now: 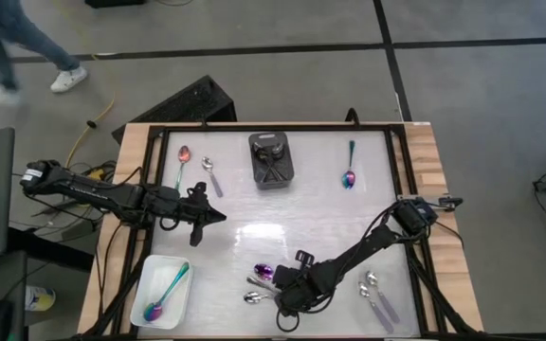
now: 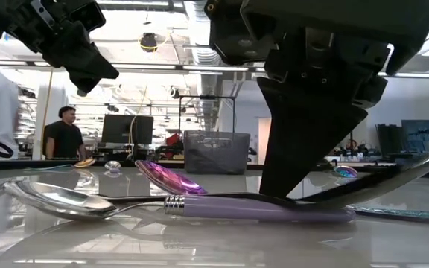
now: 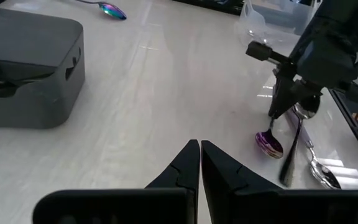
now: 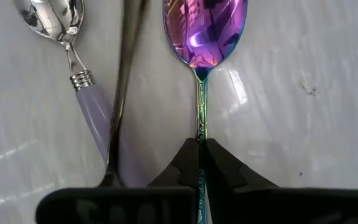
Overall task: Sort silverware by color (type)
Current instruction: Put the blue spoon into the white bin
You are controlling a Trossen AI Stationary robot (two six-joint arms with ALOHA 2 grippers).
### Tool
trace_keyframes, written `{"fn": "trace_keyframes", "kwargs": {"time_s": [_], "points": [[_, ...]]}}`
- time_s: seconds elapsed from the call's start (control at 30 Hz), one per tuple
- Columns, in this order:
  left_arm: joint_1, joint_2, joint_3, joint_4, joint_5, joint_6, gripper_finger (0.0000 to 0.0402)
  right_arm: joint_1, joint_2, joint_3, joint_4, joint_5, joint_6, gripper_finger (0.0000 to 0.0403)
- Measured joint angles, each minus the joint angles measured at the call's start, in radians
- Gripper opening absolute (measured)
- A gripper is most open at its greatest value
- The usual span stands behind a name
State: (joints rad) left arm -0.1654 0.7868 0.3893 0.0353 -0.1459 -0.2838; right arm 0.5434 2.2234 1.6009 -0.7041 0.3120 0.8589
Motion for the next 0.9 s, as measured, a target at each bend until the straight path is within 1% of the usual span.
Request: {"fn": "trace_keyframes", "kwargs": {"time_s": [0.13, 0.33, 0.43, 0.63, 0.73, 0.9], "points": [[0.0, 0.0, 0.0, 0.0, 0.0, -0.009, 0.0, 0.001, -0.038, -0.005, -0.014, 0.073, -0.004, 0.0028], [0.0, 0.0, 0.0, -0.001, 0.0, -0.013, 0.0, 0.007, -0.138, -0.003, -0.104, 0.286, 0.002, 0.0028], [0.0, 0.0, 0.0, -0.002, 0.0, -0.015, 0.0, 0.011, -0.18, -0.006, -0.154, 0.372, 0.004, 0.0028], [0.0, 0.0, 0.0, 0.0, -0.002, -0.016, 0.0, 0.011, -0.288, -0.003, -0.191, 0.57, 0.006, 0.0028], [-0.006, 0.0, -0.001, 0.002, -0.029, -0.044, 0.0, 0.026, -0.318, -0.003, -0.19, 0.648, 0.004, 0.0028], [-0.043, 0.001, -0.064, 0.125, -0.049, -0.052, 0.0, 0.057, -0.353, -0.003, -0.191, 0.787, -0.003, 0.0028]]}}
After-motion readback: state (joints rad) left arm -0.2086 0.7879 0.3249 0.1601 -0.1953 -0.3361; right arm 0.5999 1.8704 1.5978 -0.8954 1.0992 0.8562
